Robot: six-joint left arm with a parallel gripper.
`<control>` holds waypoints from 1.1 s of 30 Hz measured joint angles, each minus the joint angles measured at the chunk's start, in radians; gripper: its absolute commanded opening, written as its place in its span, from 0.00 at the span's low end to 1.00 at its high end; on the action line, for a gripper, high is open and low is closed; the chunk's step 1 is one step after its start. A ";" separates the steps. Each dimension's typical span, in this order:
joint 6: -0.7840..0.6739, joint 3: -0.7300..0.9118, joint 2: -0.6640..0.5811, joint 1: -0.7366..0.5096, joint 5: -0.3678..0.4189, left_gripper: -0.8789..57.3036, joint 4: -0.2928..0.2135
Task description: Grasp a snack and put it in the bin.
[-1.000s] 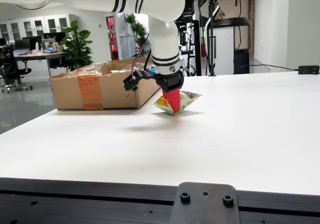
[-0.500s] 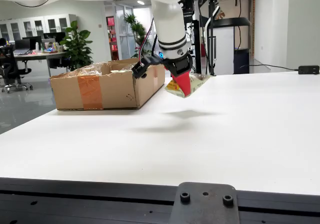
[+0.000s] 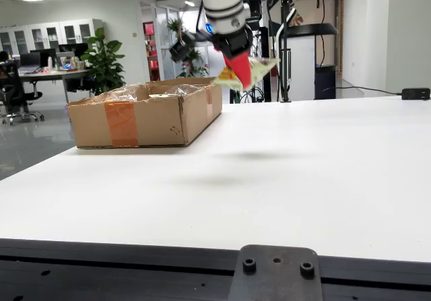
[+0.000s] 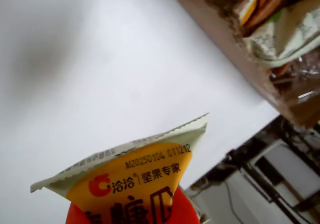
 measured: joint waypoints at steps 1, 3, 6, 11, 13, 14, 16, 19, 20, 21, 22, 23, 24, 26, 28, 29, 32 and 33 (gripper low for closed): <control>0.000 0.039 -0.034 0.002 0.000 0.18 0.002; 0.000 0.108 -0.090 0.006 0.000 0.18 0.007; 0.000 0.205 -0.172 0.013 -0.001 0.18 0.015; 0.019 0.288 -0.252 0.031 -0.002 0.18 0.023; 0.056 0.301 -0.268 0.041 -0.001 0.18 0.026; 0.076 0.306 -0.275 0.046 -0.001 0.18 0.027; 0.130 0.314 -0.285 0.060 0.000 0.18 0.028; 0.207 0.324 -0.298 0.082 0.000 0.18 0.030; 0.236 0.330 -0.305 0.091 0.000 0.18 0.031; 0.257 0.338 -0.313 0.099 0.000 0.18 0.032; 0.282 0.351 -0.324 0.110 0.000 0.18 0.034; 0.306 0.366 -0.337 0.122 0.000 0.18 0.036; 0.329 0.381 -0.351 0.134 0.000 0.18 0.037; 0.368 0.409 -0.376 0.158 0.000 0.18 0.041; 0.406 0.436 -0.402 0.184 -0.001 0.18 0.045; 0.422 0.446 -0.412 0.195 -0.001 0.18 0.047; 0.474 0.471 -0.438 0.229 -0.002 0.18 0.051; 0.491 0.479 -0.446 0.242 -0.002 0.18 0.053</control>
